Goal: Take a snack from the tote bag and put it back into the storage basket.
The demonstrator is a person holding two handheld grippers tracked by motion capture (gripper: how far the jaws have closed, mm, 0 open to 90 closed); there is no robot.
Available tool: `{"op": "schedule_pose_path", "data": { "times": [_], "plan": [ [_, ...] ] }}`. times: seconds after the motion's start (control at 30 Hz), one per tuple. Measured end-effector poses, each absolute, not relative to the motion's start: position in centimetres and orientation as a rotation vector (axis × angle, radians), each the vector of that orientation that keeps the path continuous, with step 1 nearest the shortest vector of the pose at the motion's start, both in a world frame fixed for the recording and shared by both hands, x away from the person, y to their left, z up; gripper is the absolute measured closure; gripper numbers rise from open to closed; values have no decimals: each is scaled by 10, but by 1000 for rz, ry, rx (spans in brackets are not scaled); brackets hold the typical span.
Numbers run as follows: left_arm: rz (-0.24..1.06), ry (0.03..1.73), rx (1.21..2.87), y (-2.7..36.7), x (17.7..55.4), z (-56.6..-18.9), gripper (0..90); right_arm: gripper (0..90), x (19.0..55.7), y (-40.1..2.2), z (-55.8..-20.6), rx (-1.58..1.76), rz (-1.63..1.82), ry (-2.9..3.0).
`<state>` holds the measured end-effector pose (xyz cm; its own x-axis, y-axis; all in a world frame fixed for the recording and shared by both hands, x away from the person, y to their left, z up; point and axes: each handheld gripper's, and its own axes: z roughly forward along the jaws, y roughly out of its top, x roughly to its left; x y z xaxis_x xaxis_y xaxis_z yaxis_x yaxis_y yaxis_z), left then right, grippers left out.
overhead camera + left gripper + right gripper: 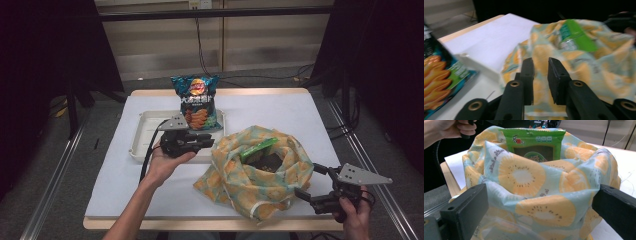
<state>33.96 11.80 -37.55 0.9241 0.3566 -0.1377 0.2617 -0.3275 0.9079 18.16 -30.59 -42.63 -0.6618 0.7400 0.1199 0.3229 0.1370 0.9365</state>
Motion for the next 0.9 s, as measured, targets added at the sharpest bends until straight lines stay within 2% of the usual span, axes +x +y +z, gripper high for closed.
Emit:
{"op": "schedule_pose_path", "data": {
  "times": [0.2, 0.27, 0.37, 0.4, 0.53, 0.73, 0.8, 0.9],
  "plan": [
    [94, 403, 1915, 112, 325, -365, 723, 0, 179, -301, -423, 1000, 1578, 2020],
    [97, 367, 1903, 106, 320, -359, 683, 0, 179, -299, -423, 995, 1574, 2026],
    [67, 323, 1897, 94, 314, -357, 702, 1, 180, -299, -423, 1006, 1574, 2027],
    [12, 300, 1885, 85, 313, -361, 719, 1, 180, -301, -423, 1001, 1577, 2025],
    [25, 279, 1907, 69, 310, -364, 720, 1, 178, -303, -423, 1005, 1582, 2014],
    [8, 257, 1937, 44, 311, -369, 674, 1, 177, -306, -423, 1002, 1584, 2006],
    [-15, 254, 1944, 36, 312, -374, 629, 1, 176, -308, -422, 1011, 1576, 1995],
    [15, 236, 1986, 30, 310, -379, 616, 0, 176, -309, -421, 1011, 1577, 1977]
  ]
}}
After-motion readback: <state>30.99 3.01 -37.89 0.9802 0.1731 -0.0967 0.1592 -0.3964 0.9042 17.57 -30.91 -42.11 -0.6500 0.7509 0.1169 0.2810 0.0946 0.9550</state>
